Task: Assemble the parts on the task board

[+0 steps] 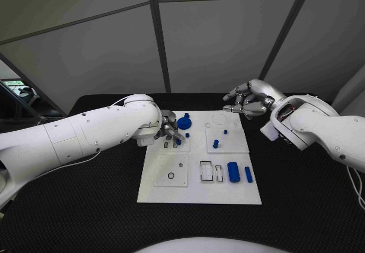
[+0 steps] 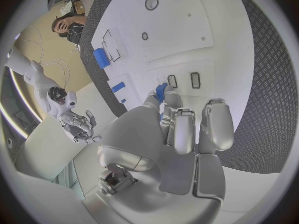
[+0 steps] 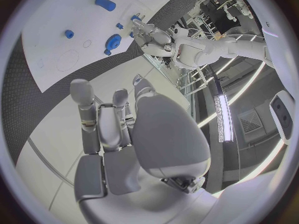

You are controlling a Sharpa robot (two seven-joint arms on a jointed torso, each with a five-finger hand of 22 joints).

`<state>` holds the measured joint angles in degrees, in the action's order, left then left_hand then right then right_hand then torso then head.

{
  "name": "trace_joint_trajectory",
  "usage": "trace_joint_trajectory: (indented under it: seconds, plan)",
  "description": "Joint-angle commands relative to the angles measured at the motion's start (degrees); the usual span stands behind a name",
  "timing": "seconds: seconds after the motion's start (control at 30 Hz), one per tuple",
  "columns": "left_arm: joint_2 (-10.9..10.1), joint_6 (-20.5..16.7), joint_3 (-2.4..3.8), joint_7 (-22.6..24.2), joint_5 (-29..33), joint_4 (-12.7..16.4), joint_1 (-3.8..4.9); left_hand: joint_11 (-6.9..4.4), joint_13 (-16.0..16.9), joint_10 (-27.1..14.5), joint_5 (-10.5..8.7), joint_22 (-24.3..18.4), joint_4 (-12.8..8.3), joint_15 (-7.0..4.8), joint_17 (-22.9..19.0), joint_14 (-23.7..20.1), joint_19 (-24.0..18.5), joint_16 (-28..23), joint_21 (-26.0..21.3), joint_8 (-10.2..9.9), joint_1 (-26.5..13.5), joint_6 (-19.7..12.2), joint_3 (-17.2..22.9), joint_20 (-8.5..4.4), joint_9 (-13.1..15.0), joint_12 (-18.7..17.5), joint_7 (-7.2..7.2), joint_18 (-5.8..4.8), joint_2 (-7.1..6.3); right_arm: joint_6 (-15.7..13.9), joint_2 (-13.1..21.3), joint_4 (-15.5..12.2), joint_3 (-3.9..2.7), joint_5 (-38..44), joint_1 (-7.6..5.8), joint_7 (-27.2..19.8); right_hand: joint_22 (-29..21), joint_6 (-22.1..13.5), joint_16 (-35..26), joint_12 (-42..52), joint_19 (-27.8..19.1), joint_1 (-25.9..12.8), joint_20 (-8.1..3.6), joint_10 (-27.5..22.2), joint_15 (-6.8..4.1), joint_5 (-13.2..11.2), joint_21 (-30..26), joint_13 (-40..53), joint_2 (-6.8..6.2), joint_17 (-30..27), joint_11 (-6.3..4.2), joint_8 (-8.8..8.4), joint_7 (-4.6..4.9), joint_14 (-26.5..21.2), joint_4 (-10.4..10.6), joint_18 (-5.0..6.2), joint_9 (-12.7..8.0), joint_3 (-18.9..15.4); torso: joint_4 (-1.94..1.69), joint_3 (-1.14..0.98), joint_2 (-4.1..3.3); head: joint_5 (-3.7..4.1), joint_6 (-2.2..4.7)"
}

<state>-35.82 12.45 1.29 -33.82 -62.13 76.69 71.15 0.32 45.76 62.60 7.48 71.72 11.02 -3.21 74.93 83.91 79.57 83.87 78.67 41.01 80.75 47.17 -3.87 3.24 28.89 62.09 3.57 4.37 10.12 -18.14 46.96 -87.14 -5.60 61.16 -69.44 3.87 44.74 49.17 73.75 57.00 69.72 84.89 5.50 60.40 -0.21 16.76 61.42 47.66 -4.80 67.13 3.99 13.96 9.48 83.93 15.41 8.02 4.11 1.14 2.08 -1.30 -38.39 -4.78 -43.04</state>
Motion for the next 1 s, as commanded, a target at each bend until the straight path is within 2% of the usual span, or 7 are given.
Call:
trace_joint_trajectory:
  seconds: [0.03, 0.2, 0.27, 0.37, 0.53, 0.7, 1.0]
  plan:
    - [-0.1, -0.7, -0.07, 0.9, 0.6, 0.1, -0.03, -0.65, 0.0, 0.1, -0.41, 0.2, -1.0, -0.43, 6.9, 3.4, 0.1, -0.1, 0.0, -0.3, 2.2, -0.6, 3.6, -0.55, 0.2, -0.3, 0.15, -0.27, 0.32, 0.3, 0.0, 0.1, -0.05, 0.2, -0.08, 0.0, 0.0, -0.1, -0.3, 0.0, 0.2, -0.1, 0.07, 0.3, -0.26, 0.4, -0.4, -0.1, 0.50, 0.0, 0.08, 0.23, -0.32, 0.2, 0.1, 0.30, 0.0, -0.2, 0.03, -0.02, 0.01, 0.06, -0.08]
    - [-0.7, -1.5, -0.06, 1.1, 2.9, 0.4, -0.03, -0.61, -0.2, 0.3, -0.42, 0.5, -1.1, -0.27, 6.9, 3.4, 0.1, -0.2, -0.1, -0.2, 1.7, -0.9, 11.2, -0.44, 0.6, -0.7, 0.24, -0.30, -2.13, 0.4, 0.0, 0.3, -0.05, 0.2, -0.08, 0.1, -0.1, -0.1, -0.4, 0.0, 0.2, 0.0, 0.06, 0.3, -0.28, 0.4, -0.5, -0.1, 0.54, -0.1, 0.08, 0.25, -0.33, 0.2, 0.0, 0.31, 0.0, -0.1, -0.07, 0.00, 0.03, 0.10, -0.11]
    - [-1.1, -1.9, -0.06, 1.2, 3.8, 0.6, -0.03, -0.60, -0.2, 0.4, -0.39, 0.6, -0.9, -0.19, 6.9, 3.4, 0.2, -0.2, -0.1, -0.1, 0.6, -0.9, 15.7, -0.39, 0.9, -0.7, 0.26, -0.30, -3.94, 0.5, 0.0, 0.4, -0.05, 0.2, -0.08, 0.1, -0.1, -0.1, -0.4, 0.0, 0.2, 0.0, 0.06, 0.3, -0.28, 0.4, -0.5, -0.1, 0.54, -0.1, 0.08, 0.25, -0.33, 0.2, 0.0, 0.31, 0.0, -0.1, -0.14, 0.01, 0.03, 0.08, -0.14]
    - [-1.8, -3.1, -0.06, 1.6, 5.5, 1.1, -0.04, -0.59, -0.1, 0.8, -0.40, 0.9, -0.8, -0.04, 7.0, 3.5, 0.2, -0.2, -0.2, 0.6, -2.9, -0.9, 25.4, -0.45, 1.6, -0.5, 0.57, -0.25, -8.14, 0.5, 0.0, 0.5, -0.04, 0.2, -0.08, 0.1, -0.1, -0.1, -0.4, 0.0, 0.2, 0.0, 0.06, 0.3, -0.28, 0.4, -0.5, -0.1, 0.54, -0.1, 0.08, 0.25, -0.33, 0.2, 0.0, 0.31, 0.0, -0.1, -0.21, 0.02, 0.06, -0.07, -0.14]
    - [-3.2, -5.5, -0.06, 2.1, 6.5, 2.3, -0.05, -0.55, 0.1, 1.5, -0.46, 1.3, -2.4, -0.19, 7.2, 3.5, 0.4, 0.0, -0.2, 1.5, -6.8, -0.8, 34.1, -0.38, 2.5, -0.2, 0.39, -0.32, -11.57, 0.5, 0.0, 0.7, -0.04, 0.2, -0.08, 0.1, -0.1, -0.1, -0.4, 0.0, 0.2, 0.0, 0.06, 0.3, -0.28, 0.4, -0.5, -0.1, 0.54, -0.1, 0.08, 0.25, -0.33, 0.2, 0.0, 0.31, 0.0, -0.1, -0.24, -0.01, 0.05, -0.31, -0.17]
    - [-4.7, -9.4, -0.09, 2.6, 7.1, 3.9, -0.10, -0.61, 1.0, 2.4, -0.44, 1.9, -3.4, -0.34, 7.5, 3.7, 0.7, 0.2, 0.1, 2.0, -8.7, -0.7, 37.3, -0.37, 3.0, 0.5, 0.16, -0.45, -12.44, 0.5, 0.2, 0.8, -0.04, 0.2, -0.08, 0.1, -0.2, -0.1, -0.4, 0.0, 0.2, 0.1, 0.05, 0.3, -0.28, 0.5, -0.5, -0.1, 0.55, -0.1, 0.08, 0.27, -0.33, 0.2, 0.0, 0.32, 0.0, -0.1, -0.32, -0.05, 0.12, -0.67, -0.25]
    - [-6.6, -15.6, -0.17, 2.6, 7.6, 7.0, -0.71, -0.69, 1.9, 3.1, -0.55, 2.8, -4.3, -0.48, 7.9, 3.9, 1.3, 0.6, 0.6, 2.7, -10.3, -0.7, 39.7, -0.48, 3.5, 1.3, 0.06, -0.63, -13.02, 0.4, 0.4, 1.0, -0.04, 0.8, -0.08, 0.0, -0.2, -0.1, -0.4, 0.0, 0.2, 0.1, 0.05, 0.3, -0.28, 0.5, -0.5, -0.1, 0.55, -0.1, 0.08, 0.27, -0.33, 0.2, 0.0, 0.32, 0.0, -0.1, -1.10, -0.22, 0.46, -0.54, -0.73]
